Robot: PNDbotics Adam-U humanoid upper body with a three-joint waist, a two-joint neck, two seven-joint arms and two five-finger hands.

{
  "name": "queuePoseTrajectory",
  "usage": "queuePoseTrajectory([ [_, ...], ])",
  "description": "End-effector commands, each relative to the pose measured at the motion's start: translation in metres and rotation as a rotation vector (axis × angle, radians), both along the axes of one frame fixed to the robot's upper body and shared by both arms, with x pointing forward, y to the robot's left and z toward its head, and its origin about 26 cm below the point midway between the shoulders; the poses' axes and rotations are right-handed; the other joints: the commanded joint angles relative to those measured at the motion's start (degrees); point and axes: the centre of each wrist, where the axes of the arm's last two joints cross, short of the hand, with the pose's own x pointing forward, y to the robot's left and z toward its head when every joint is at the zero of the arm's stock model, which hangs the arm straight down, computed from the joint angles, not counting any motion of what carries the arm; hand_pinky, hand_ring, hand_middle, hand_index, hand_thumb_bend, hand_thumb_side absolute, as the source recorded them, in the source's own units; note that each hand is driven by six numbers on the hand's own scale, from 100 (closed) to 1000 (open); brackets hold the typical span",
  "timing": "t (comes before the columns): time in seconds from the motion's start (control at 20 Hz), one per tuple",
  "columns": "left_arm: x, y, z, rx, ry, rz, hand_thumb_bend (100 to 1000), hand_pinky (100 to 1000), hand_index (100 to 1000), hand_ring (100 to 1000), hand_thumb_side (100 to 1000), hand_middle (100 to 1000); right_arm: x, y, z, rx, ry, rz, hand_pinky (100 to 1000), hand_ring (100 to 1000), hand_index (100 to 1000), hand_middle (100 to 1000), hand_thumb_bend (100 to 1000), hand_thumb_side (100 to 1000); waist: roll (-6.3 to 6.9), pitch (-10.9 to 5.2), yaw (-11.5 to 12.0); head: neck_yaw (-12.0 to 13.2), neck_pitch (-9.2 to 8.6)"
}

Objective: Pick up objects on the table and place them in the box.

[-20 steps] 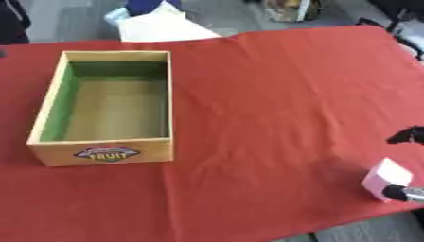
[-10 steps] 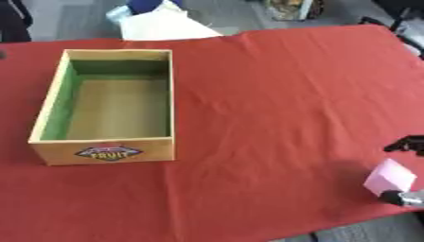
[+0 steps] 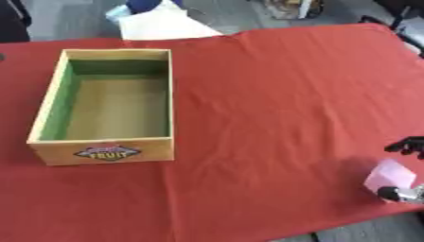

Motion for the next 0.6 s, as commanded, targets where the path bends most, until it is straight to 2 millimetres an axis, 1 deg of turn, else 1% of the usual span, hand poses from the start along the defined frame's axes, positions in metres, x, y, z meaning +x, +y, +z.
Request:
queuePoseTrajectory([
  [0.05,-0.0017,-0.0019,0.0077,0.015,-0.025,-0.009,100,517,797,652,787,593,0.0017,-0.0044,0.0043,-0.032,-0.002,-0.013,776,809,898,828,652,733,0.03,-0.59,0.02,-0.22,-0.62],
  [0.2,-0.0016,-0.002,0.0075,0.015,-0.024,-0.01,100,517,797,653,786,593,0.0019,-0.0061,0.0009,-0.037,0.022,-0.016,767,795,897,808,641,706,0.08,-0.53,0.05,-0.22,-0.63],
  [0.3,-0.0016,-0.0021,0.0074,0.015,-0.024,-0.011,100,517,797,653,786,593,0.0021,-0.0061,-0.0006,-0.035,0.035,-0.011,758,778,896,793,619,662,0.09,-0.49,0.07,-0.25,-0.64],
  [0.35,-0.0016,-0.0022,0.0073,0.015,-0.023,-0.012,100,517,797,653,787,593,0.0022,-0.0057,-0.0014,-0.034,0.042,-0.006,751,764,894,786,600,655,0.08,-0.48,0.08,-0.3,-0.66],
  [0.6,-0.0015,-0.0027,0.0068,0.014,-0.02,-0.014,100,517,798,655,787,593,0.0039,-0.0062,-0.0034,-0.024,0.057,-0.008,732,727,890,765,563,634,0.08,-0.39,0.22,-0.4,-0.78],
])
